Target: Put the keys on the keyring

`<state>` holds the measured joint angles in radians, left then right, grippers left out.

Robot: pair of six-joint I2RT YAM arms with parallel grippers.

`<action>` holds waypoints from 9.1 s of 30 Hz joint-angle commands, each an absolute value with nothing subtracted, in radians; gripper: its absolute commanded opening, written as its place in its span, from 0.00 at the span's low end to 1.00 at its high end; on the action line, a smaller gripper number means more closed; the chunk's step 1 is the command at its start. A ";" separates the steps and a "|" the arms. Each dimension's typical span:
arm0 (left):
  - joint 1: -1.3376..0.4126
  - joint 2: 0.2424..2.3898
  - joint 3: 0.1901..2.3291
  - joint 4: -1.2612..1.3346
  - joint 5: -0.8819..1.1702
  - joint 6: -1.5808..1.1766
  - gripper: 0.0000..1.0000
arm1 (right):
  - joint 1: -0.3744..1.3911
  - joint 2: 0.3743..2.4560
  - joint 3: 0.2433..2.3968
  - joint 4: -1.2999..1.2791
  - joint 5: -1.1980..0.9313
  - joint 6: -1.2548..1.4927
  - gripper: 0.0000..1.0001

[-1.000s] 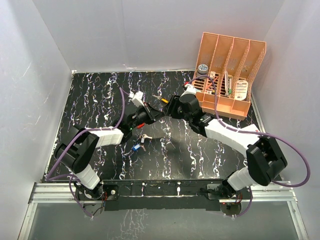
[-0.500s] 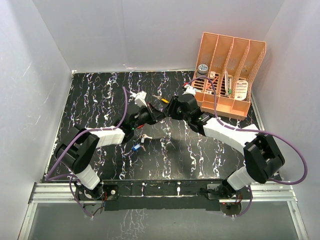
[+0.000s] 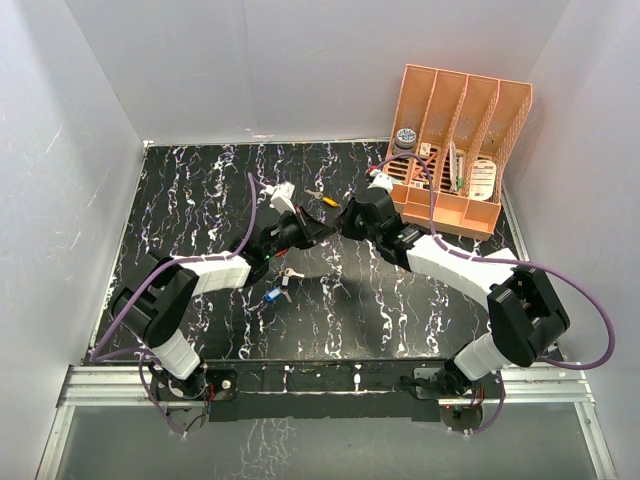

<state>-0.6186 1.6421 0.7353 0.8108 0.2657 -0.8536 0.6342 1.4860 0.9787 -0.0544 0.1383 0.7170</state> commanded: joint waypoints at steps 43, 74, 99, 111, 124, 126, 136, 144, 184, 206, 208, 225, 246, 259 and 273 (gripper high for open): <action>-0.561 1.565 0.910 0.078 -0.040 -0.569 0.64 | 0.632 1.486 1.006 -0.077 0.325 0.483 0.00; -0.469 1.699 0.868 0.220 -0.030 -0.593 0.50 | 0.633 1.538 1.031 -0.081 0.269 0.473 0.00; -0.455 1.703 0.862 0.306 -0.036 -0.572 0.42 | 0.633 1.561 1.037 -0.074 0.255 0.475 0.00; -0.439 1.759 0.868 0.351 -0.001 -0.563 0.38 | 0.633 1.558 1.035 -0.074 0.253 0.473 0.00; -0.431 1.770 0.856 0.393 0.024 -0.560 0.32 | 0.633 1.562 1.038 -0.074 0.253 0.472 0.00; -0.430 1.772 0.855 0.395 0.027 -0.560 0.30 | 0.633 1.562 1.038 -0.074 0.254 0.473 0.00; -0.429 1.776 0.849 0.397 0.037 -0.559 0.25 | 0.633 1.562 1.039 -0.077 0.253 0.473 0.00; -0.428 1.783 0.849 0.402 0.045 -0.561 0.15 | 0.633 1.562 1.039 -0.077 0.255 0.471 0.00; -0.417 1.787 0.829 0.416 0.067 -0.559 0.08 | 0.633 1.566 1.043 -0.078 0.253 0.471 0.00; -0.417 1.634 0.786 0.518 0.183 -0.503 0.00 | 0.636 1.566 1.065 -0.094 0.207 0.447 0.00; -0.417 1.625 0.785 0.535 0.205 -0.492 0.00 | 0.643 1.567 1.071 -0.099 0.207 0.442 0.00; -0.509 1.536 0.799 0.588 0.275 -0.247 0.00 | 0.691 1.582 1.120 -0.127 0.199 0.430 0.00; -0.594 1.460 0.662 0.856 0.298 0.019 0.00 | 0.699 1.545 1.143 -0.144 0.186 0.449 0.00; -0.626 1.466 0.666 0.861 0.296 0.126 0.00 | 0.702 1.526 1.155 -0.152 0.182 0.457 0.00; -0.657 1.474 0.674 0.849 0.273 0.169 0.00 | 0.707 1.526 1.163 -0.153 0.182 0.459 0.00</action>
